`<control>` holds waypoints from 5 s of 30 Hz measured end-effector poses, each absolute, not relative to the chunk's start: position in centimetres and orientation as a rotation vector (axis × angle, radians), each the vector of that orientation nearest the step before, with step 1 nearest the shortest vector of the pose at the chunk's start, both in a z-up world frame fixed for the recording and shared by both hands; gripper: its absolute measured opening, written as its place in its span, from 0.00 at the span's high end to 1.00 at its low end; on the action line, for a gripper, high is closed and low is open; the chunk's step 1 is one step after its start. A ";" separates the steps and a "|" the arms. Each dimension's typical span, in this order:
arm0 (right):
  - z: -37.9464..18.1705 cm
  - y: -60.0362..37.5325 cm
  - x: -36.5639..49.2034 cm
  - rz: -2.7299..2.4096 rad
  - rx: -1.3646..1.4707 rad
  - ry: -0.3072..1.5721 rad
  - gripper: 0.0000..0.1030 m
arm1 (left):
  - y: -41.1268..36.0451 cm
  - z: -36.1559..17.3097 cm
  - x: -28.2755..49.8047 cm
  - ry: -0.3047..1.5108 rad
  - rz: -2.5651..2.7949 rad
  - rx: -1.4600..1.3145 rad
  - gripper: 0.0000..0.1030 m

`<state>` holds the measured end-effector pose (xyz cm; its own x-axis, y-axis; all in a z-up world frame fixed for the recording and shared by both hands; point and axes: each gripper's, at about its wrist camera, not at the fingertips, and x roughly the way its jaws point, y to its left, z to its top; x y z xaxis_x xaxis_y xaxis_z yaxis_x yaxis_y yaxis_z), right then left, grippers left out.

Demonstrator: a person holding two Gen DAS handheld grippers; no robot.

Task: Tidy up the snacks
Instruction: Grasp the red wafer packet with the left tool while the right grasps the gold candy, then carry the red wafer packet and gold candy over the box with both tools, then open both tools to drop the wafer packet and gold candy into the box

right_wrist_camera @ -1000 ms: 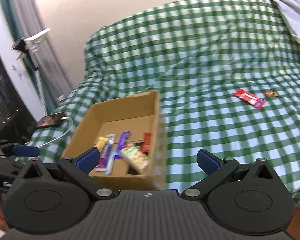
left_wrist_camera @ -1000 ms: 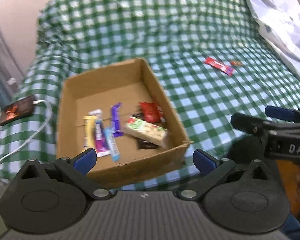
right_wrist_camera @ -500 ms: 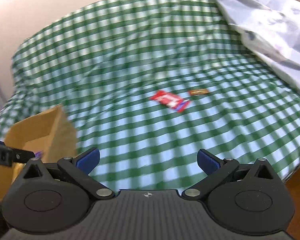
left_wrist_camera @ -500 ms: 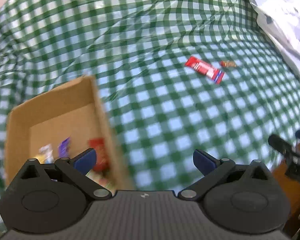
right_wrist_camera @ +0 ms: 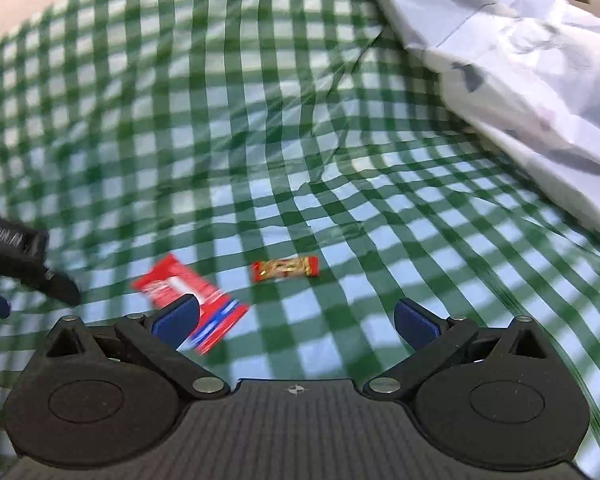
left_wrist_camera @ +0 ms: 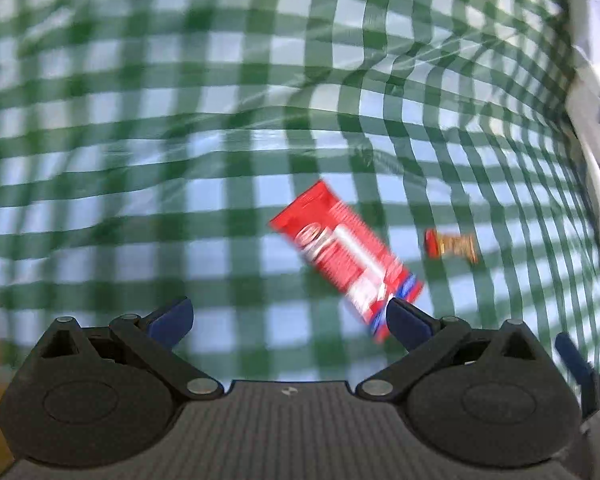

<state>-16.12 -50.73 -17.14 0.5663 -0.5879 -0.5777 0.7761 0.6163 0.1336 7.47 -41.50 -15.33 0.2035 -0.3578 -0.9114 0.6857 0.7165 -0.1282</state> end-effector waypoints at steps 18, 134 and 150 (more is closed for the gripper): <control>-24.7 -58.6 -7.1 -0.751 0.308 0.605 0.01 | -48.2 -21.3 8.3 1.124 -0.612 0.402 0.24; -1.0 -3.1 -9.6 -0.215 0.166 0.628 0.49 | 14.1 -0.1 1.8 0.944 -0.522 0.254 0.52; -4.4 -6.3 -2.6 -0.225 0.211 0.689 0.49 | 10.9 -3.9 7.9 0.992 -0.512 0.317 0.52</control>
<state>-2.63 -6.27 -4.35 0.7497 -0.1348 -0.6480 0.2735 0.9546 0.1178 7.85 10.90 -3.86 0.4440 -0.2644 -0.8561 0.5453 0.8379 0.0240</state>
